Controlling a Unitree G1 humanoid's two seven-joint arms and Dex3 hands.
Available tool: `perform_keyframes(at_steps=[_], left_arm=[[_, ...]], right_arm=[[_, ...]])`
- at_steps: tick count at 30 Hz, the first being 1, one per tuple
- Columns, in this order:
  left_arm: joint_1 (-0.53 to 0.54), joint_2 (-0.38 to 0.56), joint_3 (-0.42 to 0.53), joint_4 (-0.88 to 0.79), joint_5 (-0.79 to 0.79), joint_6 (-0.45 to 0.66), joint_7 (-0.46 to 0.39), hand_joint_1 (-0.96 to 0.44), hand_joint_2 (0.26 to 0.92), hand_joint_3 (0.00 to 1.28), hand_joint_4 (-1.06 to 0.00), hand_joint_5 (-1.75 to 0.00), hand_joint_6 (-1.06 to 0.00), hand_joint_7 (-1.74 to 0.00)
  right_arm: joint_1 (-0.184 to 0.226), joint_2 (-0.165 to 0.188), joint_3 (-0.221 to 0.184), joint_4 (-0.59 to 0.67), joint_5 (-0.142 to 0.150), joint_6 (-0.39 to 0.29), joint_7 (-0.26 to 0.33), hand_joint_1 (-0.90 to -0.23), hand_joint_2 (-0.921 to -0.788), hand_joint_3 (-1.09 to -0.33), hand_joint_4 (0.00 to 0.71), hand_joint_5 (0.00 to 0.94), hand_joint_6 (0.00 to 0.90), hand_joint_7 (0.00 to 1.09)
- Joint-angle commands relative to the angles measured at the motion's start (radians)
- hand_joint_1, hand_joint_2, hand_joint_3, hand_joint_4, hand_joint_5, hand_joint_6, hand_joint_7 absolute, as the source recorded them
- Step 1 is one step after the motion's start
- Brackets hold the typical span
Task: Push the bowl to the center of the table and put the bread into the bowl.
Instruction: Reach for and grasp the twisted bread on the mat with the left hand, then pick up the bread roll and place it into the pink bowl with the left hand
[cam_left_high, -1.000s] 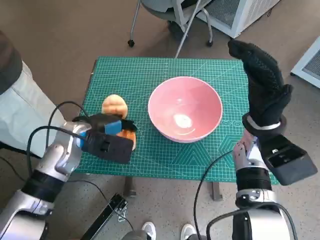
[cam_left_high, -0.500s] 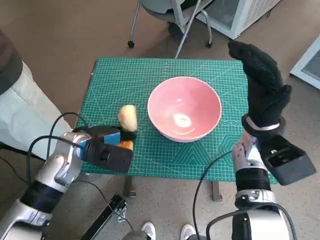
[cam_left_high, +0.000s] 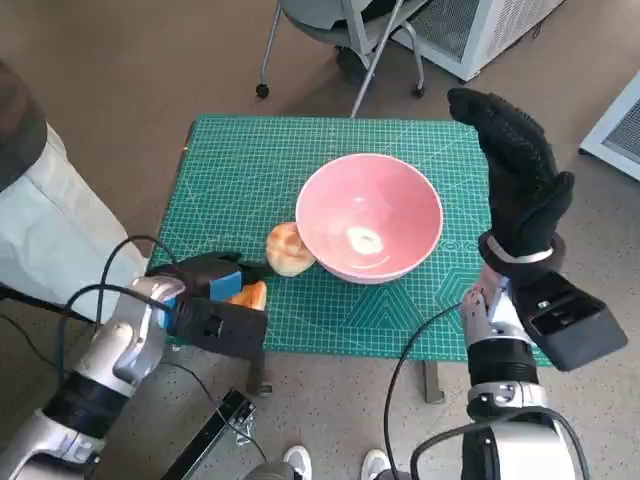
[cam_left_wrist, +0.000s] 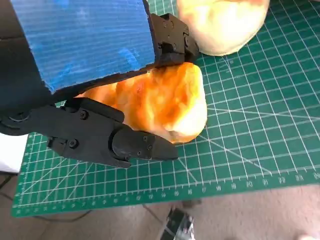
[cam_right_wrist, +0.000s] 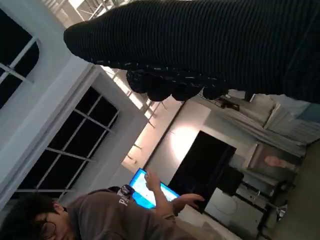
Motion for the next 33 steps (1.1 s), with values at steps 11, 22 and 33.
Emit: perform_keyframes(at_steps=[11, 22, 33], left_arm=[[0.093, -0.003, 0.0, 0.107, 0.043, -0.138, 0.263, -0.02, 0.91, 0.1, -0.63, -1.24, -0.6, -0.94], [0.028, 0.013, 0.097, 0.138, -0.039, -0.218, 0.315, 0.0, 0.914, 0.07, -0.67, -1.23, -0.67, -1.09], [-0.1, -0.008, 0.274, -0.025, -0.111, -0.142, 0.344, 0.0, 0.92, 0.06, -0.69, -1.2, -0.64, -1.12]], right_arm=[[0.023, 0.015, 0.001, 0.002, 0.018, 0.02, 0.025, -0.625, -0.921, -0.702, 0.376, 0.001, 0.057, 0.79], [0.029, 0.017, 0.002, 0.006, 0.003, 0.024, 0.016, -0.62, -0.921, -0.696, 0.366, 0.0, 0.05, 0.8], [0.033, 0.004, -0.002, 0.0, 0.011, 0.049, 0.024, -0.622, -0.921, -0.679, 0.36, 0.0, 0.045, 0.8]])
